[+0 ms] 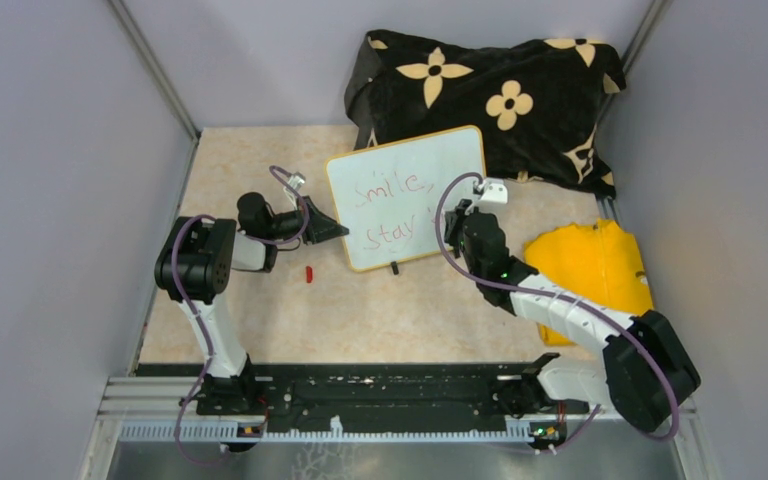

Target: Write a sentence on the whiteboard

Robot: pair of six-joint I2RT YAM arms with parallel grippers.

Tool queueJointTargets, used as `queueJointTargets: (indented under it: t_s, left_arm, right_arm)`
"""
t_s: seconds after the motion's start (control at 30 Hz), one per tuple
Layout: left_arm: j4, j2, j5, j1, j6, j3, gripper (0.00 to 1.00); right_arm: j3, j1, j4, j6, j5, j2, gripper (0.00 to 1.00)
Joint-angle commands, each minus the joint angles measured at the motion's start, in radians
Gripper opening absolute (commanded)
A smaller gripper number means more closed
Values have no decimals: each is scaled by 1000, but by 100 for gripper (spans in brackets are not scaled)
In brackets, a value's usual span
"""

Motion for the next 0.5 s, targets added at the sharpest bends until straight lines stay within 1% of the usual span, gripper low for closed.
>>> queueJointTargets:
  t_s: [0.0, 0.47]
  left_arm:
    - [-105, 28, -38, -3, 19, -1, 3]
    - [-107, 30, -38, -3, 20, 0, 3]
  right_arm:
    - [42, -15, 55, 14, 3, 14, 0]
    - [21, -22, 33, 25, 14, 13, 0]
